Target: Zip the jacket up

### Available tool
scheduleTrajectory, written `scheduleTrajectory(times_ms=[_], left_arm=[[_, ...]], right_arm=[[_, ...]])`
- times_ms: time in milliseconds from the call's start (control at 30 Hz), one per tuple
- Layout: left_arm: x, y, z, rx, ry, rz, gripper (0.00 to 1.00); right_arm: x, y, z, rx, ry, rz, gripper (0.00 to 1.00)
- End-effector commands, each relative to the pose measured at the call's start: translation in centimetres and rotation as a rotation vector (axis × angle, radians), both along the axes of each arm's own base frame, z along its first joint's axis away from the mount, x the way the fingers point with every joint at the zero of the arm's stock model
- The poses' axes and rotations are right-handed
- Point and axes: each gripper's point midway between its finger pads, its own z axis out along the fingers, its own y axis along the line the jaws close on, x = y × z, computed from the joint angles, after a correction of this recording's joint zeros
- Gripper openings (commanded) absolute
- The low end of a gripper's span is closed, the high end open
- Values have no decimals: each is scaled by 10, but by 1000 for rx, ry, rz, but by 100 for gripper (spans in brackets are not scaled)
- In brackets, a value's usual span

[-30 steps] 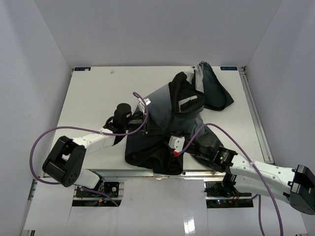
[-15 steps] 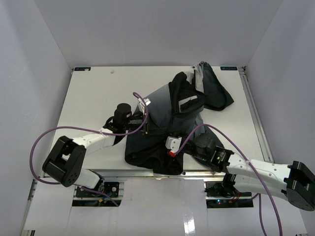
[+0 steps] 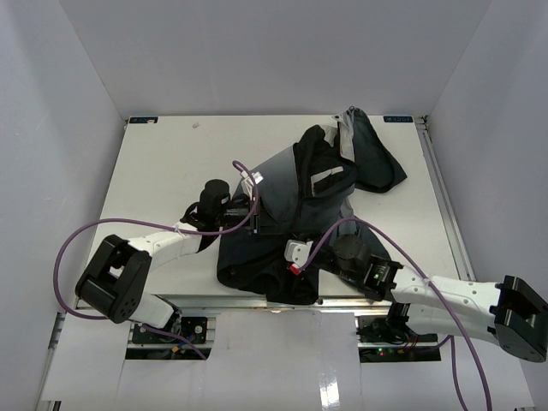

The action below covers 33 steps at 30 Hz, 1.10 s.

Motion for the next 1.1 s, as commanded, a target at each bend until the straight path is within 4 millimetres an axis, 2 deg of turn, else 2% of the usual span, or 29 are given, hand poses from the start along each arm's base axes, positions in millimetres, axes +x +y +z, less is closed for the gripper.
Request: scheduleTrajectory(times_ms=[0, 233, 567, 1067], left_arm=[[3, -1, 14, -22, -43, -14, 0], [2, -1, 16, -27, -45, -19, 0], [0, -1, 15, -27, -42, -21, 0], [0, 0, 13, -23, -49, -21, 0]], right_arm=[[6, 8, 25, 49, -53, -20, 50], [10, 8, 26, 47, -75, -49, 48], [15, 6, 35, 93, -104, -79, 38], [20, 0, 44, 136, -96, -130, 16]])
